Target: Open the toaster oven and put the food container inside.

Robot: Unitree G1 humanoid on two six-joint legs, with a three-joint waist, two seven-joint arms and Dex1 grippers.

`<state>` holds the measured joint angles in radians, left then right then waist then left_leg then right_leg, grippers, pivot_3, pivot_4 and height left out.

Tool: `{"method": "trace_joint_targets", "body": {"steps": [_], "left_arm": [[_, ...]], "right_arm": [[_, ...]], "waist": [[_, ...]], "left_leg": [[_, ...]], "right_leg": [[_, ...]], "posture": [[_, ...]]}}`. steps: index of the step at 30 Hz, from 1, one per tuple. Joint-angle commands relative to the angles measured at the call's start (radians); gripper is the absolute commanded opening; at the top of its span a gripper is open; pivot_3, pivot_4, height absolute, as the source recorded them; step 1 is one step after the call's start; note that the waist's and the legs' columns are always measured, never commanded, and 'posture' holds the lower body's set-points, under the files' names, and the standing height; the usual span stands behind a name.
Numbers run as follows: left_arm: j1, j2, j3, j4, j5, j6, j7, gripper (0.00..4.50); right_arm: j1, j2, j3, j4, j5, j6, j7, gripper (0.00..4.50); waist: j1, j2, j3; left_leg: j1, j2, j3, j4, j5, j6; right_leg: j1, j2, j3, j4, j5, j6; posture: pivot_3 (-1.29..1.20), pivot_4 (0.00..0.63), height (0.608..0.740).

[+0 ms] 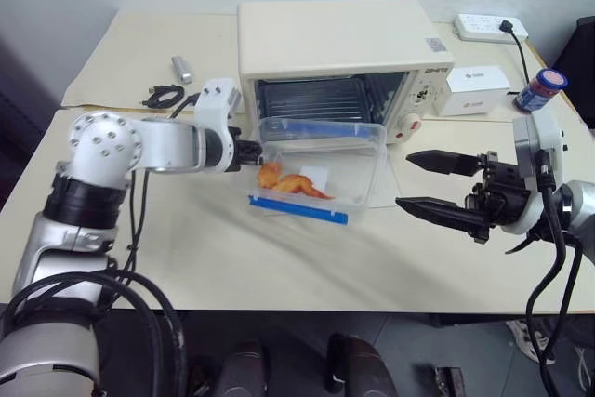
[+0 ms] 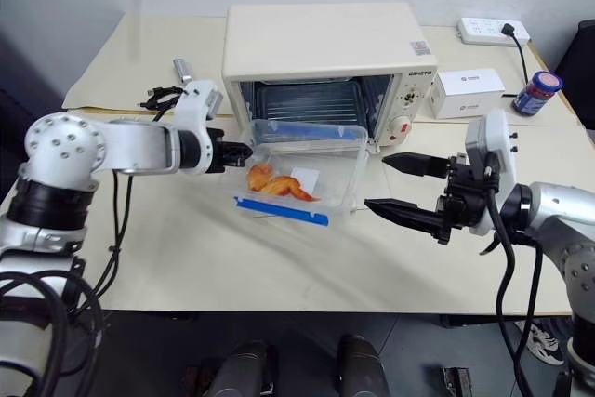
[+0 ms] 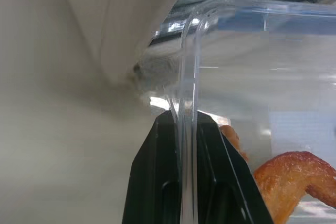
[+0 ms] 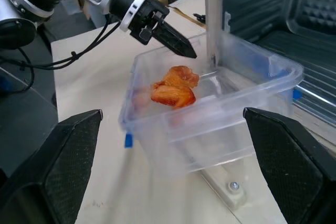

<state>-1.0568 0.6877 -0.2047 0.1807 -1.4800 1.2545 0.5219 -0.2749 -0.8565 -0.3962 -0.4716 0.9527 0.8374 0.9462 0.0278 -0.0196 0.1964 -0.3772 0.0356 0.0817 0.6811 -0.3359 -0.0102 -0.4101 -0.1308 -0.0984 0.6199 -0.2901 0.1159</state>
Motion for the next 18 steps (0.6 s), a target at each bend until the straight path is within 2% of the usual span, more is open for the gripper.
{"method": "trace_joint_targets", "body": {"steps": [1, 8, 12, 14, 18], "left_arm": [[-0.039, -0.047, 0.02, 0.043, 0.127, 0.036, -0.078, 0.72], [-0.08, -0.123, 0.125, 0.03, 0.279, 0.066, -0.207, 2.72], [-0.055, -0.108, 0.269, -0.086, 0.261, 0.024, -0.307, 2.72], [-0.028, -0.101, 0.357, -0.131, 0.206, 0.028, -0.353, 2.77], [0.093, -0.016, 0.499, -0.269, 0.102, 0.035, -0.596, 1.86]], "right_arm": [[0.028, -0.015, -0.061, -0.046, 0.027, -0.016, -0.026, 4.5], [0.099, -0.005, -0.065, -0.031, -0.032, -0.073, -0.056, 4.5], [0.114, -0.001, -0.061, -0.015, -0.047, -0.091, -0.068, 4.5], [0.118, -0.006, -0.07, -0.018, -0.019, -0.076, -0.065, 4.11], [0.14, -0.023, -0.09, -0.066, 0.072, -0.04, -0.046, 2.86]], "waist": [[-0.001, 0.0, 0.0], [-0.001, 0.0, 0.0], [-0.001, 0.0, 0.0], [-0.001, 0.0, 0.0], [-0.011, 0.0, 0.0]], "left_leg": [[0.0, 0.0, 0.0, 0.0, 0.0, 0.0], [0.0, 0.0, 0.0, 0.001, 0.001, 0.0], [0.0, 0.0, 0.0, 0.001, 0.001, 0.0], [0.0, 0.0, 0.0, 0.001, 0.001, 0.0], [0.001, 0.001, 0.0, 0.0, 0.001, 0.0]], "right_leg": [[0.0, 0.0, 0.0, 0.0, 0.0, 0.0], [0.0, 0.0, 0.0, 0.001, 0.0, 0.001], [0.0, -0.001, 0.0, 0.0, 0.001, 0.001], [0.0, -0.001, 0.0, 0.0, 0.001, 0.001], [0.0, 0.0, 0.0, 0.001, 0.001, 0.001]], "posture": [[0.0, 0.15, 0.74], [0.0, 0.15, 0.74], [0.0, 0.15, 0.74], [0.0, 0.15, 0.74], [0.0, 0.15, 0.74]]}}
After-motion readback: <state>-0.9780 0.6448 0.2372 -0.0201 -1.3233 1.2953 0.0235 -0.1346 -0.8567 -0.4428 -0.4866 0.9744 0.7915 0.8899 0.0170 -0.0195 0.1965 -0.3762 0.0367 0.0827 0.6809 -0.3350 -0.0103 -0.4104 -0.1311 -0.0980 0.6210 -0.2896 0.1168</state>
